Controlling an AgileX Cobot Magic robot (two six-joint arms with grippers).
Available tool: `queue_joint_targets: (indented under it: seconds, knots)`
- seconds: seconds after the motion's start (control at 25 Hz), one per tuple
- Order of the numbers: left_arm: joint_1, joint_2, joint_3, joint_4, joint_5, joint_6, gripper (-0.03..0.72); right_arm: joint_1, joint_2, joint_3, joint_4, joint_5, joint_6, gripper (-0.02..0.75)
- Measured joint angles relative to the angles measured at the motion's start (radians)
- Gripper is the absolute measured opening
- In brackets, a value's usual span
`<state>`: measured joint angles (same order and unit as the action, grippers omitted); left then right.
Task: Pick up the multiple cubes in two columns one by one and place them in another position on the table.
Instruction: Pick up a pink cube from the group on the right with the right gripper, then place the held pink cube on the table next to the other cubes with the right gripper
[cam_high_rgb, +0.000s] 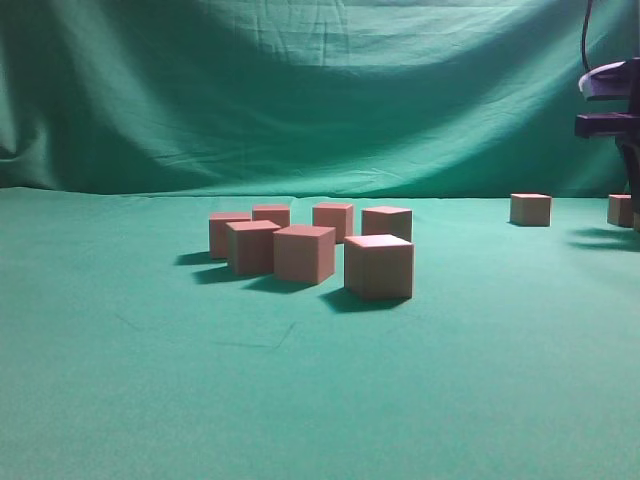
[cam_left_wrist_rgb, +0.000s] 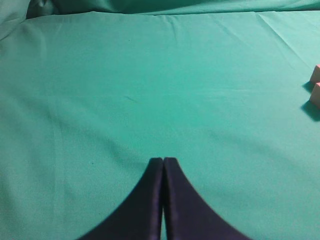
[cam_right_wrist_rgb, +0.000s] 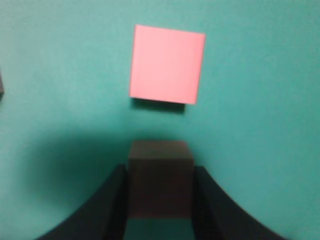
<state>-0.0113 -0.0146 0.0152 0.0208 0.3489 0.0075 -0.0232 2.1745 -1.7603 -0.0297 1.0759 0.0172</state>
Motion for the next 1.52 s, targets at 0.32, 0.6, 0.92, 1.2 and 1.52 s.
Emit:
queue_joint_targets:
  seconds: [0.32, 0.6, 0.92, 1.2, 1.52]
  knots:
    - [0.000, 0.000, 0.000, 0.000, 0.000, 0.000, 0.000, 0.048, -0.273, 0.000, 0.056, 0.129, 0.000, 0.268]
    - [0.000, 0.000, 0.000, 0.000, 0.000, 0.000, 0.000, 0.186, -0.543, 0.042, 0.074, 0.165, 0.000, 0.268]
    - [0.000, 0.000, 0.000, 0.000, 0.000, 0.000, 0.000, 0.369, -0.851, 0.461, 0.116, 0.137, 0.049, 0.268]
    - [0.000, 0.000, 0.000, 0.000, 0.000, 0.000, 0.000, 0.624, -0.862, 0.737, 0.131, 0.031, 0.047, 0.268]
    - [0.000, 0.000, 0.000, 0.000, 0.000, 0.000, 0.000, 0.878, -0.674, 0.731, 0.119, -0.113, -0.005, 0.268]
